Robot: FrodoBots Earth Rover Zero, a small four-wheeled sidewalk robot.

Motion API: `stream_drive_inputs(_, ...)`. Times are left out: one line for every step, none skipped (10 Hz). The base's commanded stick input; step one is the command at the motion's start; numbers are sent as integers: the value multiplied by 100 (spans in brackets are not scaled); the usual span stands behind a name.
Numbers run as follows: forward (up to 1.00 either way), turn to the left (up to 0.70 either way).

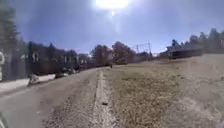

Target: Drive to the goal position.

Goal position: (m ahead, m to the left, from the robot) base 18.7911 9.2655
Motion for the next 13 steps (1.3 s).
stream_drive_inputs(68,3)
stream_drive_inputs(69,3)
stream_drive_inputs(69,3)
stream_drive_inputs(69,3)
stream_drive_inputs(69,3)
stream_drive_inputs(69,3)
stream_drive_inputs(69,3)
stream_drive_inputs(69,3)
stream_drive_inputs(69,3)
stream_drive_inputs(69,3)
stream_drive_inputs(69,3)
stream_drive_inputs(69,3)
stream_drive_inputs(69,3)
